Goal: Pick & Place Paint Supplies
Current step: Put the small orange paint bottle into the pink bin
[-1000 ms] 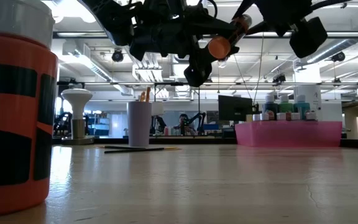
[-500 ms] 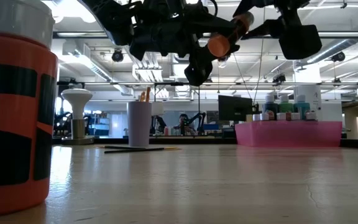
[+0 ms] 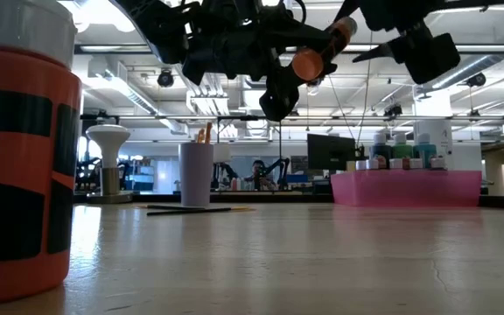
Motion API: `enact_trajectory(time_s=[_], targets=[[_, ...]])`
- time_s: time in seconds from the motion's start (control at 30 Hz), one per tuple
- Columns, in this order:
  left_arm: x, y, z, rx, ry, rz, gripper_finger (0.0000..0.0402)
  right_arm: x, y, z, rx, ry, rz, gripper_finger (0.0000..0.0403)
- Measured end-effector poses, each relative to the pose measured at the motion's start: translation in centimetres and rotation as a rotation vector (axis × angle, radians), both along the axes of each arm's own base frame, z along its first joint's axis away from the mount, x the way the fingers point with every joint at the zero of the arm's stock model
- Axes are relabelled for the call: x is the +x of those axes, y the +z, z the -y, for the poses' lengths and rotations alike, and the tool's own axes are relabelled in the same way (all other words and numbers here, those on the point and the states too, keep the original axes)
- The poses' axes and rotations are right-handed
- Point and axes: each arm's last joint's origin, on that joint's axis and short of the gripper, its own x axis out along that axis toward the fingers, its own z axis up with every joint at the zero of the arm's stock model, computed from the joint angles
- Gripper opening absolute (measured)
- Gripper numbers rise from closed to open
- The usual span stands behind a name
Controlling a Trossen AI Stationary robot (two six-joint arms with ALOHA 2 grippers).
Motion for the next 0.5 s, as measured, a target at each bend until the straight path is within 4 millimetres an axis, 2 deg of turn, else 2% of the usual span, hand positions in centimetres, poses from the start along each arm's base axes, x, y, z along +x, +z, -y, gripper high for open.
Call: enact_trajectory(time_s=[0.1, 0.23, 0.4, 0.5], targets=[[0.0, 0.0, 0.0, 0.0, 0.0, -0.001, 0.0177, -0.8, 0.7, 0.8, -0.038, -0.015, -0.041, 0.0271], [0.0, 0.0, 0.0, -0.001, 0.0, -0.005, 0.0177, -1.9, 2.1, 1.6, 0.032, -0.044, 0.013, 0.026], [0.0, -0.2, 0.0, 0.006, 0.0, -0.016, 0.0177, -4.0, 4.0, 3.1, 0.352, -0.194, 0.171, 0.0239], [-0.1, -0.3, 0.0, 0.022, -0.002, -0.01, 0.0177, -6.2, 5.0, 4.1, 0.566, -0.303, 0.31, 0.0227]])
